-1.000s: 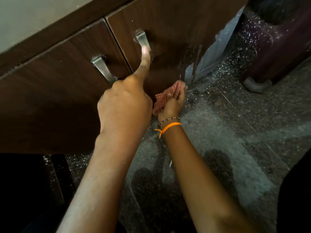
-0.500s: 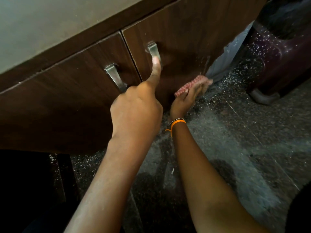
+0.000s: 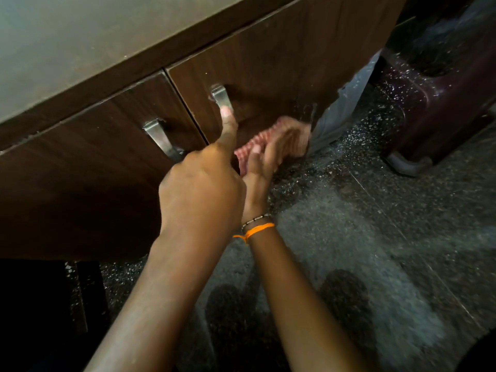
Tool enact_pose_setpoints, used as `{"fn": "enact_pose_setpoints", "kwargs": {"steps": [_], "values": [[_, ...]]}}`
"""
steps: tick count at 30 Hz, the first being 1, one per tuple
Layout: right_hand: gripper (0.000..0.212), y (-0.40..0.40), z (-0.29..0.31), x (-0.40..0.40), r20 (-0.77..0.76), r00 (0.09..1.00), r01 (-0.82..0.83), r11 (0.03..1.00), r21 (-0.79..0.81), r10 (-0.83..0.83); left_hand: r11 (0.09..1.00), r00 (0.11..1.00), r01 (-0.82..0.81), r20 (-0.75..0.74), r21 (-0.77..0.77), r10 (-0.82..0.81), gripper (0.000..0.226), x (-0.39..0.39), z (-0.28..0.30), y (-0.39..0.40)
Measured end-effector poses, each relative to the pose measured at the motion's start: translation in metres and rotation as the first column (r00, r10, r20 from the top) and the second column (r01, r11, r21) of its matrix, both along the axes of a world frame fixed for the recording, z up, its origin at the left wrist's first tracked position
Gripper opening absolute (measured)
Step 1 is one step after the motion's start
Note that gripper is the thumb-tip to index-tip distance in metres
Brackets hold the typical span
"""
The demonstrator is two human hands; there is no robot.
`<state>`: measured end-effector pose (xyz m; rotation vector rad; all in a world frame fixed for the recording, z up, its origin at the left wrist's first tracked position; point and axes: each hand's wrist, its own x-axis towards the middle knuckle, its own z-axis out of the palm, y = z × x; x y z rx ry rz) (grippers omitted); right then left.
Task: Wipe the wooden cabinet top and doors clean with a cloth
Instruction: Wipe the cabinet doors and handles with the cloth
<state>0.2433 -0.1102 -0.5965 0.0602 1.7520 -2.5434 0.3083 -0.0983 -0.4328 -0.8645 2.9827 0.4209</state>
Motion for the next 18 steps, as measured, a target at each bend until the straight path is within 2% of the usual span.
{"fn": "enact_pose_setpoints", "kwargs": {"steps": [3,6,8,10,13,15,18], "values": [[0.053,0.009,0.024,-0.026,-0.266,0.963,0.099,0.973,0.208,-0.041,1.0,1.0,0.005,0.025,-0.005,-0.004,0.072,0.004,-0.001,-0.002],[0.052,0.02,0.023,-0.069,-0.341,0.93,0.249,0.921,0.299,-0.14,1.0,1.0,-0.002,0.028,-0.004,0.002,0.076,0.004,-0.003,-0.002],[0.059,0.023,0.006,-0.087,-0.272,0.935,0.315,0.888,0.336,-0.229,1.0,0.999,0.004,0.045,-0.001,-0.004,0.079,0.004,-0.005,-0.002],[0.067,0.027,-0.008,-0.098,-0.124,0.954,0.298,0.903,0.309,-0.272,1.0,0.999,0.012,0.046,0.015,-0.013,0.08,0.006,-0.006,-0.006],[0.057,0.038,-0.033,-0.103,0.142,0.949,0.243,0.939,0.244,-0.282,0.999,0.999,-0.005,0.05,0.04,0.003,0.082,0.007,-0.01,-0.011],[0.062,0.044,-0.05,-0.094,0.271,0.945,0.136,0.974,0.179,-0.182,1.0,0.998,-0.017,0.061,-0.009,0.018,0.081,0.006,-0.013,-0.005],[0.089,0.042,-0.078,-0.074,0.388,0.922,-0.03,0.998,0.054,0.006,0.995,0.999,-0.006,0.049,-0.101,0.011,0.08,0.002,-0.02,0.009]]}}
